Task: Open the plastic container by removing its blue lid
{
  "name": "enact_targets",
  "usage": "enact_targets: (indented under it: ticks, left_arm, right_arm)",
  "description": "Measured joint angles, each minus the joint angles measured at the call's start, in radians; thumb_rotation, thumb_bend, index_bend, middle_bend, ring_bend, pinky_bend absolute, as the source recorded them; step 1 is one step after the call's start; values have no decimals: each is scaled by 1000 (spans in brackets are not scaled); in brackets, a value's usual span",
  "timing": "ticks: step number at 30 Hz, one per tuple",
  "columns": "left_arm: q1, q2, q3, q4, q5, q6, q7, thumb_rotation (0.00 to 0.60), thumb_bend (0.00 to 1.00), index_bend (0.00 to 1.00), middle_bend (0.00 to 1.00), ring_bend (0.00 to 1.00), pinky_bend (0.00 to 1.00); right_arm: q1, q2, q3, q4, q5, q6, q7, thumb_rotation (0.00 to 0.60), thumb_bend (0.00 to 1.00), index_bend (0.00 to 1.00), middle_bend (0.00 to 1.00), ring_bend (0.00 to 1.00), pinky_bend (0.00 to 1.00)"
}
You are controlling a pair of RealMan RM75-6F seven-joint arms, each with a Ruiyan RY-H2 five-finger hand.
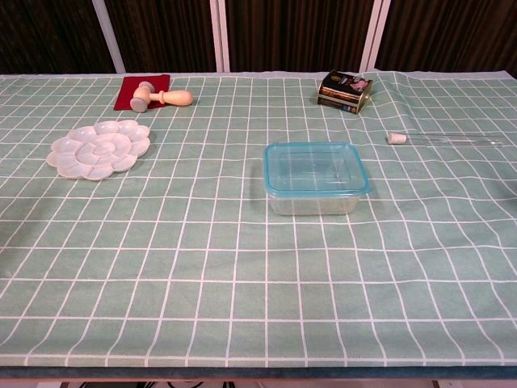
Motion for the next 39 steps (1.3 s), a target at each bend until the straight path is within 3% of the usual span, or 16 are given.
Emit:
enact_targets:
  ticks: [14, 23, 27, 32, 39]
  left_arm:
    - [-22, -22, -6, -68, -26, -45, 60, 600, 0, 0, 0, 0, 87]
    - [-91, -13, -51, -248, -87, -131, 150, 600, 0, 0, 0, 0, 87]
    - [-175, -20, -113, -358, -175, -212, 251, 600, 0, 0, 0, 0, 88]
    - [-296, -58, -197, -419, -339, -302, 380, 600, 0, 0, 0, 0, 88]
    - [-523, -214, -303, -420, -661, -366, 606, 600, 0, 0, 0, 0, 87]
  right_arm:
    - [10, -30, 6, 35, 3, -3, -18, 600, 289, 0, 0, 0, 0]
    - [11, -33, 4, 29, 12, -13, -21, 600, 288, 0, 0, 0, 0]
    - [12, -32, 5, 25, 22, -20, -19, 600, 289, 0, 0, 0, 0]
    - [14, -30, 6, 18, 33, -32, -18, 600, 289, 0, 0, 0, 0]
    - [19, -37, 10, 12, 58, -50, -19, 600, 289, 0, 0, 0, 0]
